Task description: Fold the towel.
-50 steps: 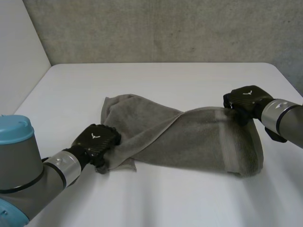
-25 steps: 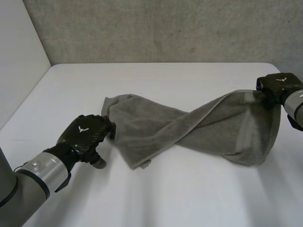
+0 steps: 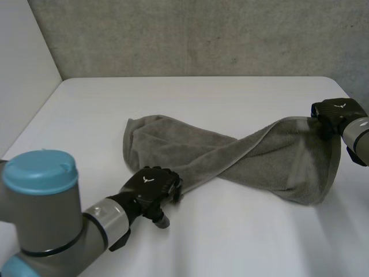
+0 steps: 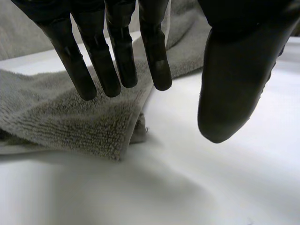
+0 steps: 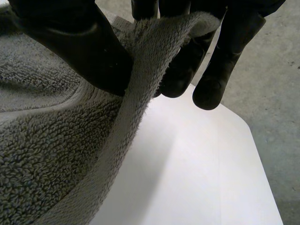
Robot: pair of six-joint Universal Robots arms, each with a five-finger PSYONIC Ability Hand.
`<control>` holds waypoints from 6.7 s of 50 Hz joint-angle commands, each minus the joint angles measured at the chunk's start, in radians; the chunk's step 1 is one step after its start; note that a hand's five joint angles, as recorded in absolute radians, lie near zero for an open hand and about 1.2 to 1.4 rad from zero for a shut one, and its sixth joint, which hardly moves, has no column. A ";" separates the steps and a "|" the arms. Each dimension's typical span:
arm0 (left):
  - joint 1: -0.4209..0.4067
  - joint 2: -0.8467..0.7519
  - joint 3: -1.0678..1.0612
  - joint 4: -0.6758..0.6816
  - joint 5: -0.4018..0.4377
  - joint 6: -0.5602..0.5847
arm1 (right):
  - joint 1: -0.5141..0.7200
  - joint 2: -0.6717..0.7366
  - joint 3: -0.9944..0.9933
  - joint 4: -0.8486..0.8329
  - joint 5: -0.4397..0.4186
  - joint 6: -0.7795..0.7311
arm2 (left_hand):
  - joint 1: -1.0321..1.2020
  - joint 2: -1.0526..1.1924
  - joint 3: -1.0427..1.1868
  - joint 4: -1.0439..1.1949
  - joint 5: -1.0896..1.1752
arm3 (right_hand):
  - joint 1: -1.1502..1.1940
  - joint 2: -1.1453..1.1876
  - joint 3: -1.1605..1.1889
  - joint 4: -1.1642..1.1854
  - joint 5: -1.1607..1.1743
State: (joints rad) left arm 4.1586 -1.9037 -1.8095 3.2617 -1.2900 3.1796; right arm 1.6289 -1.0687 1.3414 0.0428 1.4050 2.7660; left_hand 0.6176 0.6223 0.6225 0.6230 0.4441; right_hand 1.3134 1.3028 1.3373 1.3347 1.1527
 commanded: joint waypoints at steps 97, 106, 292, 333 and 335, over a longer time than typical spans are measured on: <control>0.342 -0.027 0.655 -0.571 -0.081 0.462 | 0.147 -0.056 -0.428 0.671 -0.160 -0.448 | 0.779 0.774 0.774 0.773 0.778 | 0.083 0.093 0.059 0.062 0.069; 0.316 -0.146 1.250 -0.440 -0.095 0.421 | 0.276 0.058 -0.992 0.279 0.011 -0.268 | 0.779 0.774 0.774 0.773 0.778 | 0.083 0.093 0.059 0.062 0.069; 0.402 -0.229 0.148 0.388 0.113 0.516 | 0.000 -0.201 0.099 0.393 -0.285 -0.419 | 0.048 0.043 0.043 0.043 0.047 | 0.083 0.093 0.059 0.062 0.069; 0.425 -0.250 0.159 0.233 0.089 0.517 | -0.054 -0.163 0.104 0.207 -0.097 -0.240 | 0.572 0.568 0.568 0.567 0.571 | 0.083 0.093 0.059 0.062 0.069; 0.425 -0.249 0.157 0.216 0.089 0.522 | -0.054 -0.165 0.104 0.206 -0.098 -0.238 | 0.754 0.749 0.749 0.748 0.753 | 0.083 0.093 0.059 0.062 0.069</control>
State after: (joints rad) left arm 4.5837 -2.1530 -1.6513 3.5211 -1.2009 3.6669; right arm 1.5749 -1.2368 1.4429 0.2492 1.3102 2.5237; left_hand 1.1252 1.1289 1.1274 1.1293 0.9514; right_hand 1.3141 1.3316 1.3478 1.3348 1.1749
